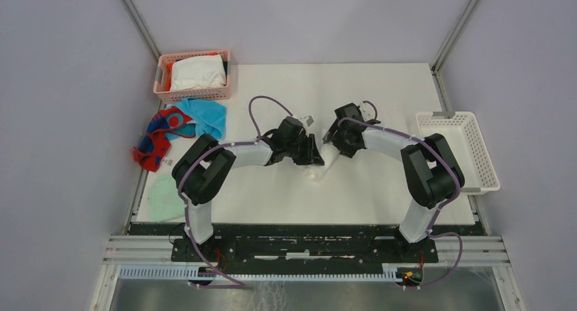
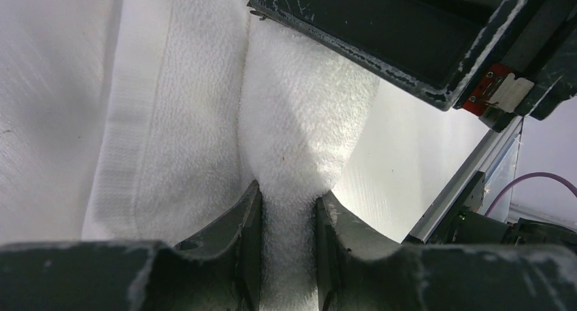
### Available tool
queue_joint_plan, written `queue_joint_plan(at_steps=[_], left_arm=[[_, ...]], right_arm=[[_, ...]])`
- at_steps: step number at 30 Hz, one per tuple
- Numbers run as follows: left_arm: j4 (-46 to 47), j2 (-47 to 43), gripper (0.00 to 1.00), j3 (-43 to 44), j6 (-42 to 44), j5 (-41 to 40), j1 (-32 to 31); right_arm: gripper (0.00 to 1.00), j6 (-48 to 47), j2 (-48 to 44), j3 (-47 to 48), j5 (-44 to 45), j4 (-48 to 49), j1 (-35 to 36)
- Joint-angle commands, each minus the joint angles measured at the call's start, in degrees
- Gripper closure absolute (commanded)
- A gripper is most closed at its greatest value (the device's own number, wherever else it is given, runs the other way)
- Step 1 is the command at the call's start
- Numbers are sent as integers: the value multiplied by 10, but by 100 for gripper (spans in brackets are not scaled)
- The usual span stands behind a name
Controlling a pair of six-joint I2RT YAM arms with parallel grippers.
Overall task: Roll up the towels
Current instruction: Roll the towel at the center of the board.
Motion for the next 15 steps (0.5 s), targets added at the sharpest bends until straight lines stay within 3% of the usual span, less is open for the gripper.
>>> queue_joint_plan(at_steps=[1,4,9,11,15], left_arm=[[-86,30,70,-22,-16,-17,-4],[-85,30,70,-23,-17,-16,-4],[-78,10,66,-39,-19,-19,-4],[-74,-22,60,-56,-21,-30,-5],[-99,-88,46,-77,-5,-95,-14]], right_arm=[[24,12,-22,-1,25,12,-8],[30,15,-17,-8,22,20,-9],[59,-4,1,9,9,-3,-9],[69,-23,12,30,-13,-19,-7],[74,-48,31,61,-21,-72,7]])
